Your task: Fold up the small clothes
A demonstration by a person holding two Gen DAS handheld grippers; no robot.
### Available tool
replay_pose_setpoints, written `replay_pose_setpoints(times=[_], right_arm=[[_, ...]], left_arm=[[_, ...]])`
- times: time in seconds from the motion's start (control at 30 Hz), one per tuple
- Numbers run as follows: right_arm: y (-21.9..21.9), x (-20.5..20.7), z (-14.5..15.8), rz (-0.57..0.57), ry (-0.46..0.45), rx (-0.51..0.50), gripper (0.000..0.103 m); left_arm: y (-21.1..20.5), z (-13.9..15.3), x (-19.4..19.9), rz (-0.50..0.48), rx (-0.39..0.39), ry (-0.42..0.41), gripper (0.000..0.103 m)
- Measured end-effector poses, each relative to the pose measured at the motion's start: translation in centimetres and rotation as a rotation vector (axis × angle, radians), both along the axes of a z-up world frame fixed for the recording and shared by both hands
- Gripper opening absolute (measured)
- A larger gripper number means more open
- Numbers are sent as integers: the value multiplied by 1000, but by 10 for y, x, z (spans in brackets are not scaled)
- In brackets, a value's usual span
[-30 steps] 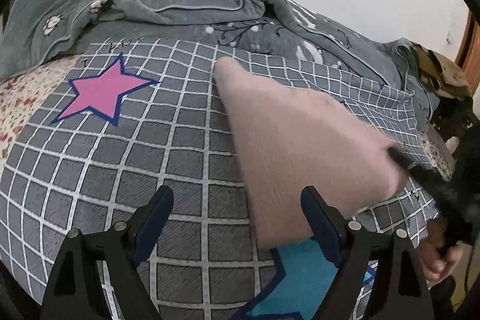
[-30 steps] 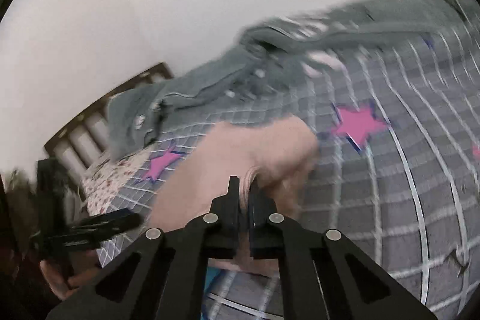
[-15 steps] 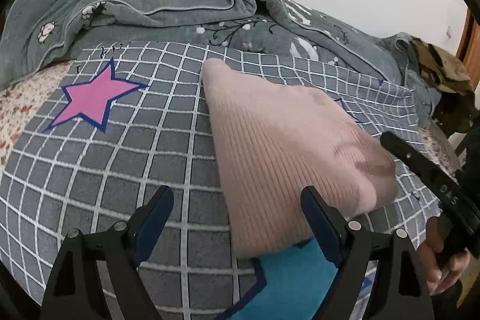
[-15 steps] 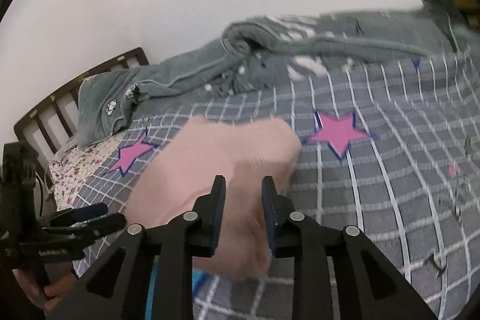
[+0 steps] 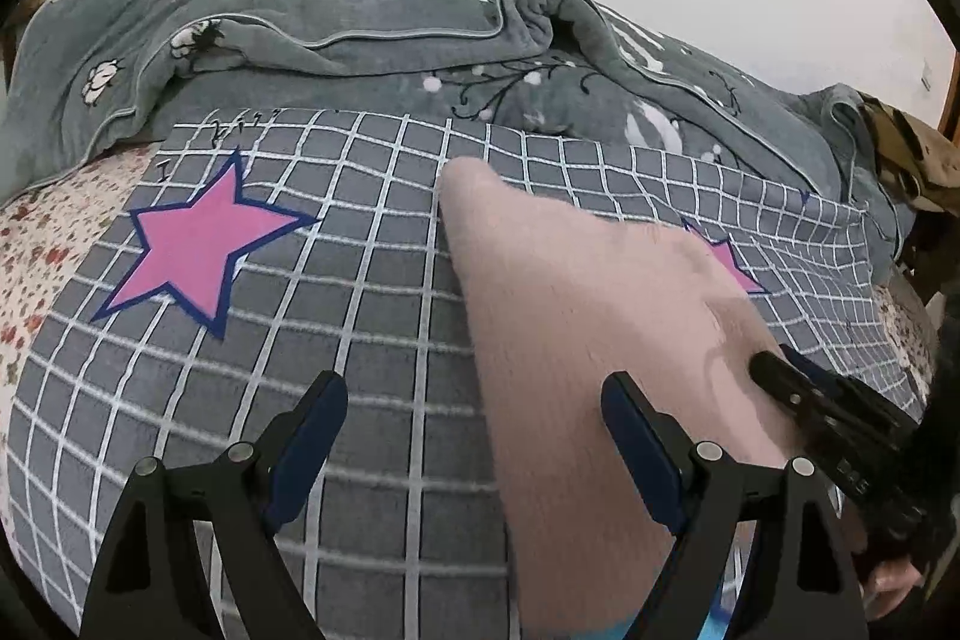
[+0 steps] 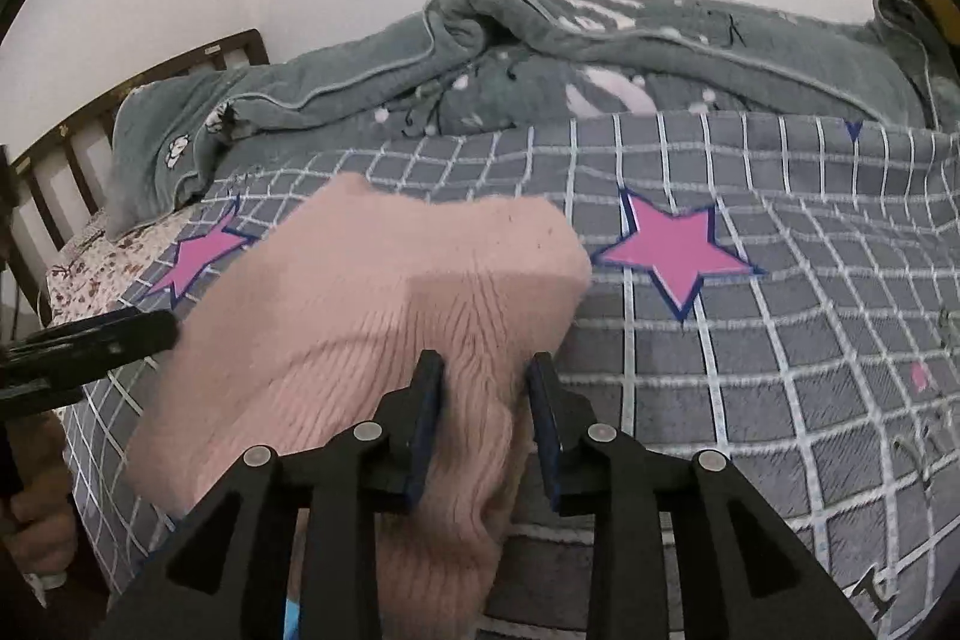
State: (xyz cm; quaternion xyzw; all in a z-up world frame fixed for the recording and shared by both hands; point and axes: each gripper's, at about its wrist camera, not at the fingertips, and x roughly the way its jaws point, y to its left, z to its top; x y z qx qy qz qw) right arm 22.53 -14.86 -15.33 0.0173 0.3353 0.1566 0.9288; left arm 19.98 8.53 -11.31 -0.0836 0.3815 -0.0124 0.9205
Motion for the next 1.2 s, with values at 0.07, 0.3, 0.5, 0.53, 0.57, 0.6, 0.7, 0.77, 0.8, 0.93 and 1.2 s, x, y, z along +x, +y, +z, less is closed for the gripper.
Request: replay_pose_setpoints(times=[0.07,0.3,0.5,0.53,0.57,0.6,0.7,0.77,0.8,0.93,1.2], right_arm=[[2,1,8,4,-33,16,28],[11,24,-14,2,-3,-33,33],[17,24,-17,-17,-21,-77,37],[18,24,-18,-17,-23,-82,37],[18,24,-18,-16,-23,-81,37],[18,24,-18,-15,-22,-78,37],[16,24,-19,-16,-16,-66,40],[15,25,-20,-14,-10,-58,41],[14,26,-20,-13,-6,-51,42],[11,28,-22,-10,9,-28,45],[15,26,-22,-13,-1,-51,45]], left_arm=[[-3,1,11,1,10,-7,86],[-5,-12,34,12,33,19,88],[-8,-23,38,12,64,28,89],[-7,-25,38,17,59,32,90],[-6,-26,37,21,54,33,91],[-5,-27,37,25,49,34,91],[-4,-29,36,28,49,36,91],[-5,-31,34,30,62,33,92],[-6,-31,34,30,70,30,92],[-4,-34,31,37,70,22,93],[-1,-41,29,66,66,-1,100]])
